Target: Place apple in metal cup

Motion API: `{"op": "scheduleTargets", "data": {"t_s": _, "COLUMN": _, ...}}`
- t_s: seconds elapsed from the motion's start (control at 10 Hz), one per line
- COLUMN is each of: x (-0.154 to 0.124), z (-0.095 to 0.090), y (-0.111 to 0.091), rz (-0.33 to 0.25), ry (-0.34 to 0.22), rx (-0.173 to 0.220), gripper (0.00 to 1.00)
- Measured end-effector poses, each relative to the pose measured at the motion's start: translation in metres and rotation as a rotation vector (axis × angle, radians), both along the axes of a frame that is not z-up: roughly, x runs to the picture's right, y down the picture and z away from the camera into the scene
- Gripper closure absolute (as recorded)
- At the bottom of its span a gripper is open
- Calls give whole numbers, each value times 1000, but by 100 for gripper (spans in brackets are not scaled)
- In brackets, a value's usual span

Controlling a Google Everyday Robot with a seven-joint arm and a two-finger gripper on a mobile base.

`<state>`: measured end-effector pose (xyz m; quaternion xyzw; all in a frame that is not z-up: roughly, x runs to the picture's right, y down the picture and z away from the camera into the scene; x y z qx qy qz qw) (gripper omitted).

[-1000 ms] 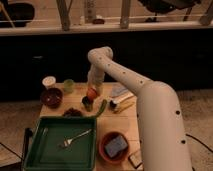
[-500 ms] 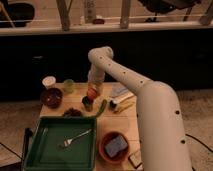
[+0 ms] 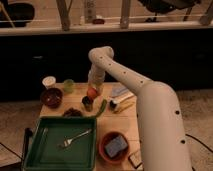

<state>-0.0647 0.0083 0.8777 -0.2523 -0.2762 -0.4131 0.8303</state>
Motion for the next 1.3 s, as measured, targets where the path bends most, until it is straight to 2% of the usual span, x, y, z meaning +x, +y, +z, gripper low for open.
{"op": "scheduleTargets", "data": {"t_s": 1.3, "x": 2, "z": -2, "y": -3, "rz": 13, "ry": -7, "rx": -13, "gripper": 95}}
